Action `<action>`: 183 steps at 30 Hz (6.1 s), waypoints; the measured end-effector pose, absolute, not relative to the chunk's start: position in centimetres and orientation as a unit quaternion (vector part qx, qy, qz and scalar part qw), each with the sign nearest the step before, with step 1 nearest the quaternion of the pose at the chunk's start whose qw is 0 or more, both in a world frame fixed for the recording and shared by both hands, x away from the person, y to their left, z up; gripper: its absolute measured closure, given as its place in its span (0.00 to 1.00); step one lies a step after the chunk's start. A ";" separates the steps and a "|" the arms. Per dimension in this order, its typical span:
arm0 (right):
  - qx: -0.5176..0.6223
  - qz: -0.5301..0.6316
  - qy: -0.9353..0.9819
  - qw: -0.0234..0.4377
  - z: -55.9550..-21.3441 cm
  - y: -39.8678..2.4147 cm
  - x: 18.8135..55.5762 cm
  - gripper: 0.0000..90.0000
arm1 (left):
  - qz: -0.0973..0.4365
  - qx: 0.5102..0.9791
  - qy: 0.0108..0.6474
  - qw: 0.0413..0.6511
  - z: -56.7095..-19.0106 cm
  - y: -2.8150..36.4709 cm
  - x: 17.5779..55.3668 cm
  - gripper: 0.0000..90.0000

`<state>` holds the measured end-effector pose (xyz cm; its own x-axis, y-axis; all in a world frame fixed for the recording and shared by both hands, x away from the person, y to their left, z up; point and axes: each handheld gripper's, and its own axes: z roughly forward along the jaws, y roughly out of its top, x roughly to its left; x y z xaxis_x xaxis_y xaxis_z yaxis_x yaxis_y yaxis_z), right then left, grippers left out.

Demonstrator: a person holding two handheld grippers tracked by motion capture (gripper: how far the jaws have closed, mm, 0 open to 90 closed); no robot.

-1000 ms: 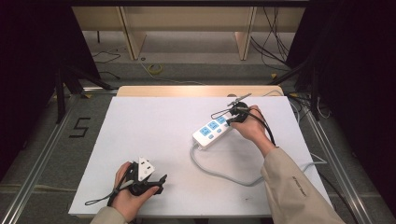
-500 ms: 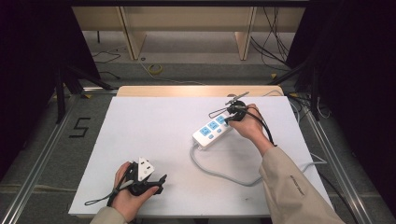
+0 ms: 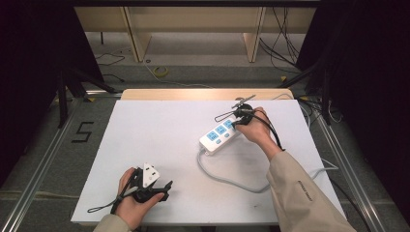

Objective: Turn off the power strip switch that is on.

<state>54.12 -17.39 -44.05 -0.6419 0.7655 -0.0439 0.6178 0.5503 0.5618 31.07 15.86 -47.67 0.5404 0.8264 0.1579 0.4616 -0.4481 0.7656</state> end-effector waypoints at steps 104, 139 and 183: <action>0.393 0.279 0.864 0.147 -43.1 -19.2 51.2 0.98 | 0.265 0.808 0.402 0.339 -47.8 15.9 30.9 0.20; 0.390 0.295 0.863 0.125 -44.1 -23.3 44.3 0.90 | 0.263 0.810 0.404 0.334 -48.1 15.7 30.9 0.20; 0.364 0.414 0.821 0.150 -46.3 -27.7 34.1 0.56 | 0.259 0.802 0.423 0.332 -48.5 16.5 31.4 0.20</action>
